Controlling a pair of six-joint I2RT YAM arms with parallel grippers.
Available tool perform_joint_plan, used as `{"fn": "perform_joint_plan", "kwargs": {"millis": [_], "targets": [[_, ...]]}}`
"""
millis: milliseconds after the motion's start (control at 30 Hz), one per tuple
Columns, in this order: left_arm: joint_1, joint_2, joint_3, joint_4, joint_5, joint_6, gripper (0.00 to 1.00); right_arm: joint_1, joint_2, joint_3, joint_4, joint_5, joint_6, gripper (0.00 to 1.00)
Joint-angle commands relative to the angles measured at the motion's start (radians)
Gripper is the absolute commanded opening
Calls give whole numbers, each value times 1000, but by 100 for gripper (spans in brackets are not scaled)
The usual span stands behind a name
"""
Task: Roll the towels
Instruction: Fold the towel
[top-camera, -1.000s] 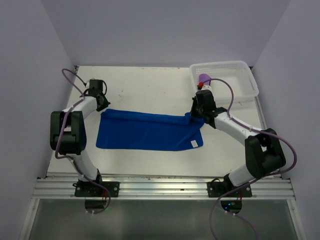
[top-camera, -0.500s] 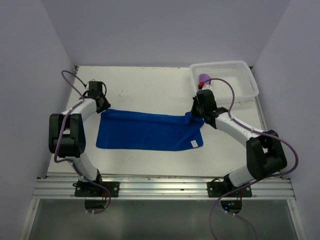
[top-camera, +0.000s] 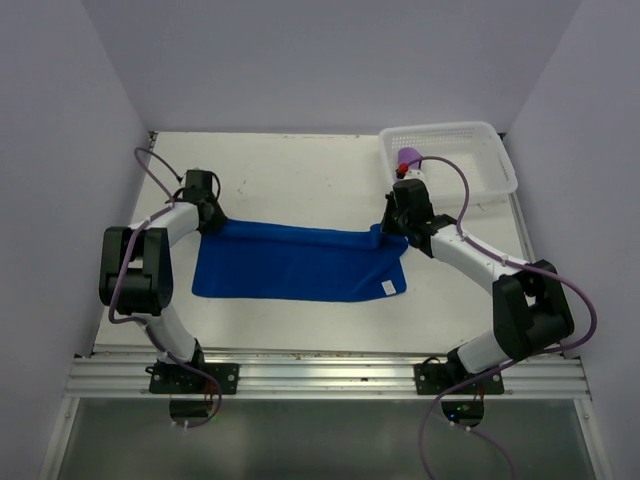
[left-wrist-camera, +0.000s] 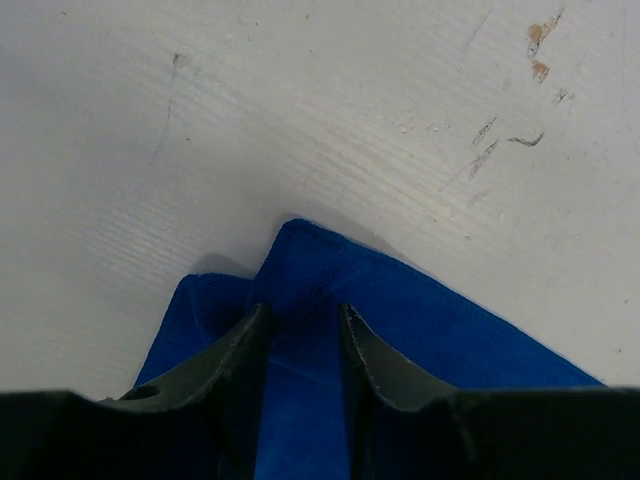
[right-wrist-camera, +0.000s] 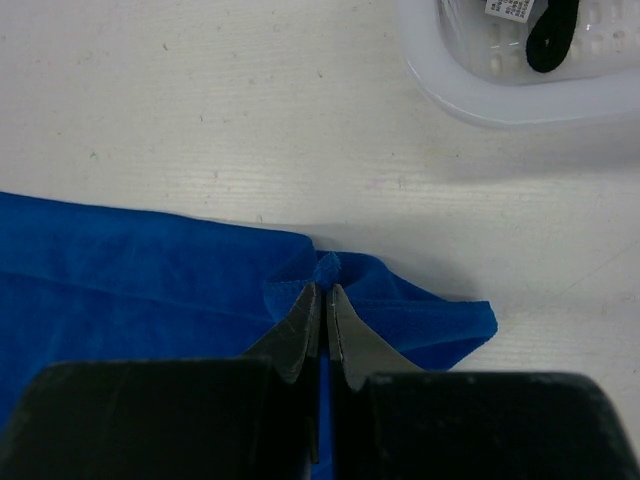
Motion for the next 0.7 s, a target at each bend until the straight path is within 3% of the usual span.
{"fn": "perform_joint_plan", "kwargs": {"millis": [0,400,467,667], "targets": [[-3,13,9,17,-21,16,36,-4,-22,5,19,-12,3,0],[-5,32,32,-14,-72,28,11,-4,-37,-4,16,-12,3,0],[-5,36,41,-20,-80,31,1,-2,-43,-4,15,-12,3,0],[-5,2,70,-9,-92,41,0,-2,-65,12,0,-10,-12,0]]}}
